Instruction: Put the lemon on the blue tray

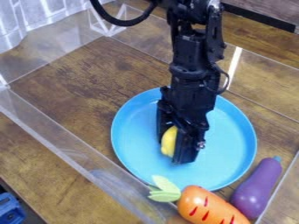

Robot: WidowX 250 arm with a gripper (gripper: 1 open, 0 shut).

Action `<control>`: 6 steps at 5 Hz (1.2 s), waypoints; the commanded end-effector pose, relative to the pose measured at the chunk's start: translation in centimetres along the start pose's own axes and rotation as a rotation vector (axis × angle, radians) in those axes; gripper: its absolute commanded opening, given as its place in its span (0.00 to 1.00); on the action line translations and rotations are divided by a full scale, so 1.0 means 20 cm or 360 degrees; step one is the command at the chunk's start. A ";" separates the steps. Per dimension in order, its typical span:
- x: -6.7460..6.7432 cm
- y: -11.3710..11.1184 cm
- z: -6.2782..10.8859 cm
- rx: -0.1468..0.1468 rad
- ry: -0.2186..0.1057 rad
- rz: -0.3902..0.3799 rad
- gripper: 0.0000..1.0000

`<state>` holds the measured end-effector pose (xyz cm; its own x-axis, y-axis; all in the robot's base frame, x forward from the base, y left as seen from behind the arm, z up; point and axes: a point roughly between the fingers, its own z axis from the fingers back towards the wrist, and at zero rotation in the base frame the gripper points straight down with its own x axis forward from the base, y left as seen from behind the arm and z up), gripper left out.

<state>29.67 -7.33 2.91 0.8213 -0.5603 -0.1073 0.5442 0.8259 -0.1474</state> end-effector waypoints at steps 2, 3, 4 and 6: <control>0.05 0.03 0.11 0.0051 -0.0023 -0.0116 0.00; 0.09 0.04 0.16 0.0058 -0.0007 -0.0123 0.00; 0.06 0.05 0.20 0.0071 -0.0020 -0.0062 0.00; 0.00 0.08 0.27 0.0075 -0.0022 -0.0001 0.00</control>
<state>30.60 -6.11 4.63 0.8011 -0.5667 -0.1925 0.5467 0.8238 -0.1502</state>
